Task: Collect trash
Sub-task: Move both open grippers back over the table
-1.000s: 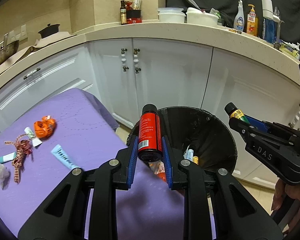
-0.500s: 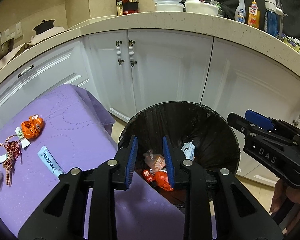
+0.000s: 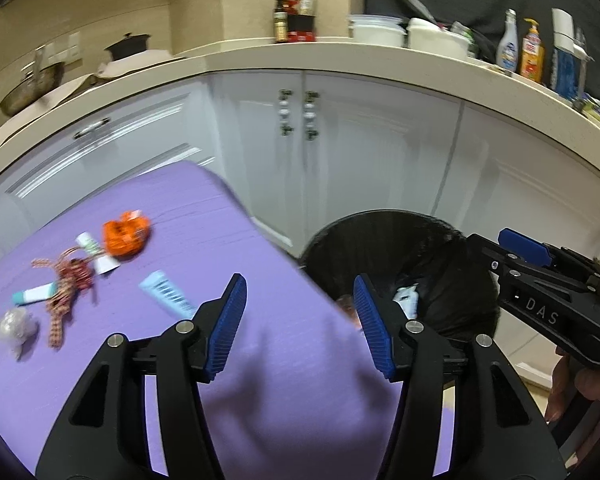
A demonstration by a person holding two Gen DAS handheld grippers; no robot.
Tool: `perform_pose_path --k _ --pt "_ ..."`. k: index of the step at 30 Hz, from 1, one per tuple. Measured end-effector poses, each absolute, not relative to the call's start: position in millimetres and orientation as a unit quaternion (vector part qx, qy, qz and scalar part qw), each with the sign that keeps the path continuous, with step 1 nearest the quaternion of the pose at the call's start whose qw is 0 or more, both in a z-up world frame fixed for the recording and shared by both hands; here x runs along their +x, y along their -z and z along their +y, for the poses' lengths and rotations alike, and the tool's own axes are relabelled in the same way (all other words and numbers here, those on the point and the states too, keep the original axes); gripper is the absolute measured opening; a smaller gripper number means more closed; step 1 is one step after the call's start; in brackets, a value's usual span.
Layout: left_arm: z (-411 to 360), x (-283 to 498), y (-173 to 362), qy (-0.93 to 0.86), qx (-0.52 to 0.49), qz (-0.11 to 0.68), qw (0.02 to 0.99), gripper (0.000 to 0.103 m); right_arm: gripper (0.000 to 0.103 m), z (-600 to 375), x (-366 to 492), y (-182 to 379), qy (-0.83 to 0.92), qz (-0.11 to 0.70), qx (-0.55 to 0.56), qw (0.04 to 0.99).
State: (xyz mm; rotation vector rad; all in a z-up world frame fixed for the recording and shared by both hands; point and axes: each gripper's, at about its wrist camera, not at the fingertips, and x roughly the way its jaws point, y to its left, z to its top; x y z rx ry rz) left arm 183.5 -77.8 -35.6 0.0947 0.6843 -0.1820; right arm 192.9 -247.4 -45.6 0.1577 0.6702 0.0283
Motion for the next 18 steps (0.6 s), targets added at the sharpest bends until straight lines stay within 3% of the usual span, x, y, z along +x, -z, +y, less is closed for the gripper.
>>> perform_pose_path --k 15,18 --pt "70.9 156.2 37.0 -0.06 0.009 0.345 0.937 0.055 0.049 -125.8 208.3 45.5 -0.132 0.342 0.03 0.93" --pt "98.9 150.7 36.9 -0.088 -0.004 0.346 0.934 0.059 0.049 -105.2 210.5 47.1 -0.15 0.347 0.019 0.926"
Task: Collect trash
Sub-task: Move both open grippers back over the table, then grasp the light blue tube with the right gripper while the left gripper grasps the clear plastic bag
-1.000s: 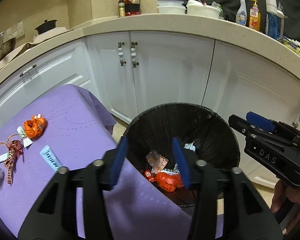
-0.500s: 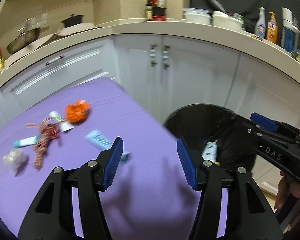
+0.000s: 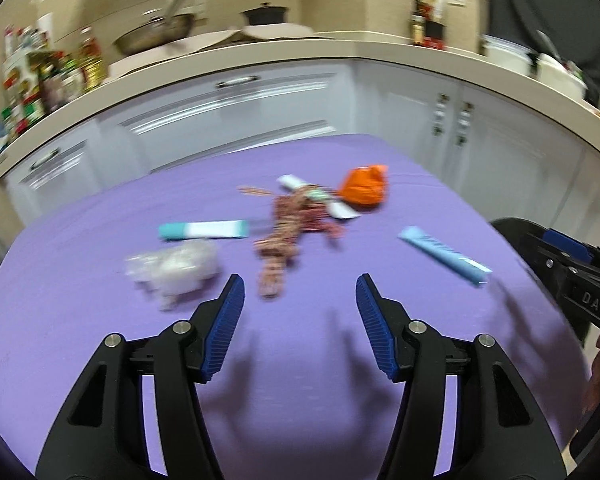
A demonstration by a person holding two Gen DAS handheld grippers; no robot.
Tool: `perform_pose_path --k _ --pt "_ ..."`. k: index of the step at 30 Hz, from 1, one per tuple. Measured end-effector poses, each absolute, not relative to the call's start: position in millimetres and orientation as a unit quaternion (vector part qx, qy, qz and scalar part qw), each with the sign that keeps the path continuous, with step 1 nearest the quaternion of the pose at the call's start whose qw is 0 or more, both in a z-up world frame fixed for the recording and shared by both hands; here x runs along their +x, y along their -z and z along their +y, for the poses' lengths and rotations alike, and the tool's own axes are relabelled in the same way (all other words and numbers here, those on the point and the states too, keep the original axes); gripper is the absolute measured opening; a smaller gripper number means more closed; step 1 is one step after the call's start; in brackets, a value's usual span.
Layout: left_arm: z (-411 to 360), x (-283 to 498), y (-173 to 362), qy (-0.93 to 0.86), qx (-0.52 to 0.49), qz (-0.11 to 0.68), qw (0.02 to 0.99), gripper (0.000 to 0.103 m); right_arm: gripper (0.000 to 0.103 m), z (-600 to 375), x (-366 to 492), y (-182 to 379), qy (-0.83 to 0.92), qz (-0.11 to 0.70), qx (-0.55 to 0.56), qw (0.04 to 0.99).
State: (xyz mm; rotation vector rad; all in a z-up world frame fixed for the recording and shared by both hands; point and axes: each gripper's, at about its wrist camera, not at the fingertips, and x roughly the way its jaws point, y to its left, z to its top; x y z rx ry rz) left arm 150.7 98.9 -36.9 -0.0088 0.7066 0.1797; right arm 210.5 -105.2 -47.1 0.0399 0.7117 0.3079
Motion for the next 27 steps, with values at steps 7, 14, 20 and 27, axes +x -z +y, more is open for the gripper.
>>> perform_pose_path --k 7,14,20,27 --pt "141.8 138.9 39.6 -0.126 -0.024 0.35 0.928 0.059 0.049 -67.1 218.7 56.1 -0.177 0.372 -0.011 0.911" --pt "171.2 135.1 46.7 -0.143 -0.044 0.357 0.922 0.06 0.046 -48.8 230.4 69.8 -0.183 0.409 -0.037 0.893" --pt "178.6 140.6 49.4 -0.137 -0.052 0.361 0.921 0.06 0.03 -42.7 237.4 73.3 -0.18 0.424 -0.046 0.887" --pt "181.0 149.5 51.0 -0.132 -0.058 0.363 0.921 0.06 0.014 -34.8 235.9 71.9 -0.185 0.42 -0.055 0.887"
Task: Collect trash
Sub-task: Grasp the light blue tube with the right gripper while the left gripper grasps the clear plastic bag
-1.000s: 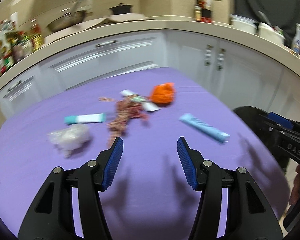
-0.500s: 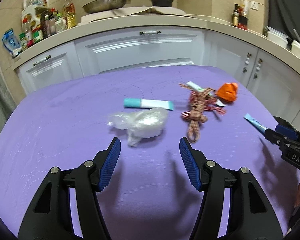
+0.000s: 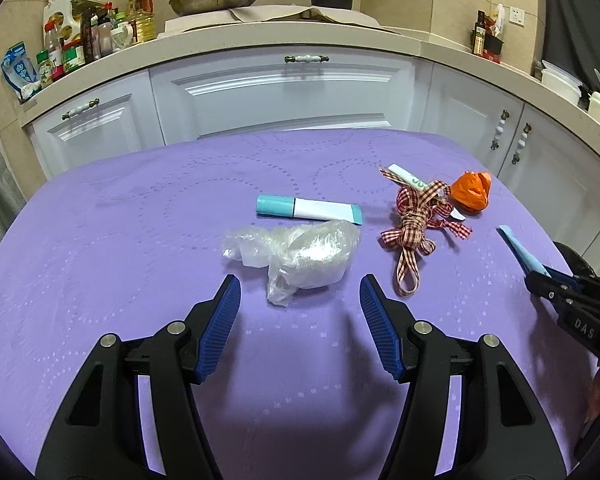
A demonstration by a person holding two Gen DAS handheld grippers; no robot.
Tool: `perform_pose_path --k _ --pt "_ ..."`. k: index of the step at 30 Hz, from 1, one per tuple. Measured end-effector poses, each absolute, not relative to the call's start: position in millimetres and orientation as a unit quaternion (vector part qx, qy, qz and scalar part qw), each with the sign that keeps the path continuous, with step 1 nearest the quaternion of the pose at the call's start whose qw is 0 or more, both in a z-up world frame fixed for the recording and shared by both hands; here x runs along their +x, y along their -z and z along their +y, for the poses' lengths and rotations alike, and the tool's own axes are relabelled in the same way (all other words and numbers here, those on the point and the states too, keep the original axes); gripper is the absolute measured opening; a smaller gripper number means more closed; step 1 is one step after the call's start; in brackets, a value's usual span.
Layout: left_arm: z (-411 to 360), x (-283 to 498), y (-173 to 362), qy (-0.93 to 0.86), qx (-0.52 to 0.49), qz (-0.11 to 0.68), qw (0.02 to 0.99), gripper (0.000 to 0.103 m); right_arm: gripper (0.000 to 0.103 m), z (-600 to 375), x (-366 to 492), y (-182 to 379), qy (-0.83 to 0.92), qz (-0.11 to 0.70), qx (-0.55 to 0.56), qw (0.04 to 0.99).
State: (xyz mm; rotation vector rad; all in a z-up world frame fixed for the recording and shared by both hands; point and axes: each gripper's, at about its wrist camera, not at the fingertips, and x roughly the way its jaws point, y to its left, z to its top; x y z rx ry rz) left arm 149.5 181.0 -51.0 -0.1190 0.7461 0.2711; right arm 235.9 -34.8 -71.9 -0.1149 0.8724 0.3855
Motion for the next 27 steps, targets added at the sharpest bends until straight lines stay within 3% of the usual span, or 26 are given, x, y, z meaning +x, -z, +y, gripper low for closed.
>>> perform_pose_path --k 24,27 --pt "186.3 165.2 53.4 -0.124 -0.055 0.375 0.917 0.061 0.014 -44.8 237.9 66.0 -0.184 0.405 -0.031 0.895" --pt "188.5 165.4 54.0 -0.128 -0.057 0.375 0.916 0.069 0.014 -45.5 240.2 65.2 -0.182 0.403 -0.029 0.896"
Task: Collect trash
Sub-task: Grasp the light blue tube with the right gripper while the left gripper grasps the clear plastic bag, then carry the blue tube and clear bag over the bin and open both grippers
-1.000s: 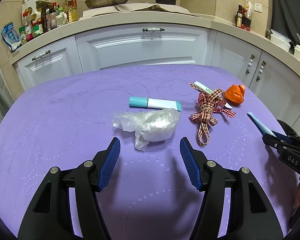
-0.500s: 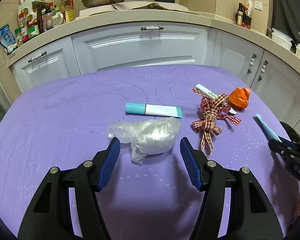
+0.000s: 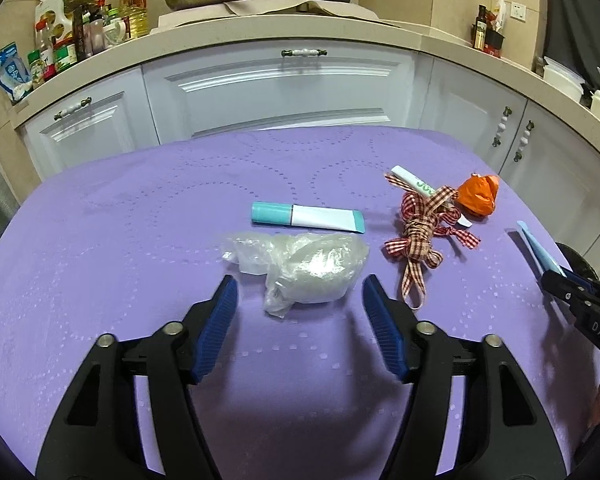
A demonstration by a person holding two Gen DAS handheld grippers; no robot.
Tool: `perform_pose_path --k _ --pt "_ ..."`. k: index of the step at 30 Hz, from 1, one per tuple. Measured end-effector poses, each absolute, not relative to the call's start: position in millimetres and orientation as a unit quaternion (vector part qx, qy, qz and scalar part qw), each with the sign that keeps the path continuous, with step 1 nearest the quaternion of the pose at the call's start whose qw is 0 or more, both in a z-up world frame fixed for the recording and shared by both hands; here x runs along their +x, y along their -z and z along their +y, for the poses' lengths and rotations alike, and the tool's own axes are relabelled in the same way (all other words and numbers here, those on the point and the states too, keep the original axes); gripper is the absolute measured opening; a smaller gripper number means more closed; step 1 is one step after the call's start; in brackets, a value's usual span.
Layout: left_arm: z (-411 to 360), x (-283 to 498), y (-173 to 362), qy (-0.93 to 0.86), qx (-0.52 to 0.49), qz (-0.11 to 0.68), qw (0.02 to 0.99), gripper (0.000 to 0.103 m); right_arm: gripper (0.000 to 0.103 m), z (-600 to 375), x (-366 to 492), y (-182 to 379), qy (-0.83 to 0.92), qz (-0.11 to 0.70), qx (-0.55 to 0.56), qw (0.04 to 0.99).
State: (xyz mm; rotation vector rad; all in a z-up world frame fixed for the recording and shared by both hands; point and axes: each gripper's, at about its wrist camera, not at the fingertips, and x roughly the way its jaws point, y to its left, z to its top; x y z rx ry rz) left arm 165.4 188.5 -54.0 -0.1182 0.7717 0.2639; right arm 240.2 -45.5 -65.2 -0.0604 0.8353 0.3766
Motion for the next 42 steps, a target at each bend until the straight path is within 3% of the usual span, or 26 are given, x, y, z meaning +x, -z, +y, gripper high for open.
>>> perform_pose_path --k 13,17,26,42 --pt "191.0 184.0 61.4 -0.126 -0.054 0.389 0.911 0.071 0.014 -41.5 249.2 64.7 -0.179 0.4 -0.025 0.899" --pt "193.1 186.3 62.8 -0.124 -0.058 0.393 0.909 0.059 0.014 -41.0 251.0 64.6 -0.18 0.399 -0.025 0.899" --pt "192.0 186.8 63.4 -0.123 -0.056 0.394 0.909 0.047 0.014 -39.6 255.2 64.8 -0.181 0.399 -0.022 0.899" --pt "192.5 174.8 56.2 -0.135 -0.052 0.38 0.914 0.042 0.014 -47.9 252.3 62.5 -0.18 0.395 -0.017 0.901"
